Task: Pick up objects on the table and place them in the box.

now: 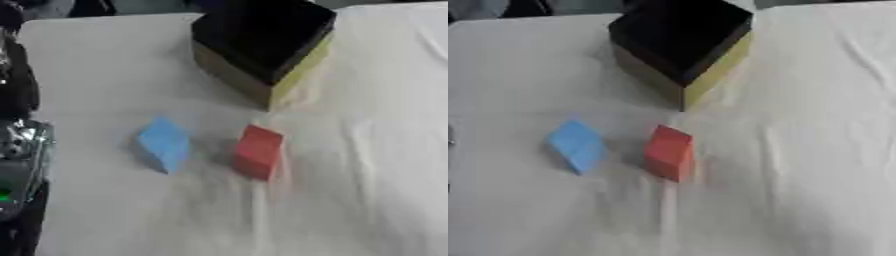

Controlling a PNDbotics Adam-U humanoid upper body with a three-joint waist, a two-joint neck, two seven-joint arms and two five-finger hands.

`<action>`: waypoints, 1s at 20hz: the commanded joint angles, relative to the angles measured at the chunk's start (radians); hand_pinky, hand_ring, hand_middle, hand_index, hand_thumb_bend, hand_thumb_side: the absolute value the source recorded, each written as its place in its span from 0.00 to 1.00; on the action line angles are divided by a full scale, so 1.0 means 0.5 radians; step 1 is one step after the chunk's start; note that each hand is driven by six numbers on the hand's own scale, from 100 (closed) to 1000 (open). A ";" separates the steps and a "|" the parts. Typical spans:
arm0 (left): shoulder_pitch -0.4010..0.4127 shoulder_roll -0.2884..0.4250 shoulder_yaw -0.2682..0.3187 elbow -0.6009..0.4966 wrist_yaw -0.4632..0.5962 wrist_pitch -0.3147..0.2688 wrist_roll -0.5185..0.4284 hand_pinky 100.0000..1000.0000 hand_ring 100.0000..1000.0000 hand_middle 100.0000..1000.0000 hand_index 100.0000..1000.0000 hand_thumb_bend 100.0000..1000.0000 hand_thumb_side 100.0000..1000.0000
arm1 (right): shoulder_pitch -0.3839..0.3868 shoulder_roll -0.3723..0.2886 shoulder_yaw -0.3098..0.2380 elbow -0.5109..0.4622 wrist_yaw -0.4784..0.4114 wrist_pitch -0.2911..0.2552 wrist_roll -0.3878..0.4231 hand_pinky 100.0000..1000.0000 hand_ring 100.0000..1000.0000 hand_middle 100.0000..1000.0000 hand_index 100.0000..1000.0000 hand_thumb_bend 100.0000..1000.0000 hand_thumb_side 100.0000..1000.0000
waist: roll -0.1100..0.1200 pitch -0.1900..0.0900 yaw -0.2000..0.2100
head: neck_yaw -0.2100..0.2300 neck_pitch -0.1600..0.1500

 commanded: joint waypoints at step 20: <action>-0.003 0.037 0.003 -0.034 0.007 -0.003 0.045 0.66 0.68 0.64 0.69 0.01 0.86 | -0.192 -0.111 0.124 0.018 0.400 -0.073 0.399 0.81 0.82 0.78 0.80 0.00 0.85 | -0.022 -0.047 0.023 | -0.055 0.024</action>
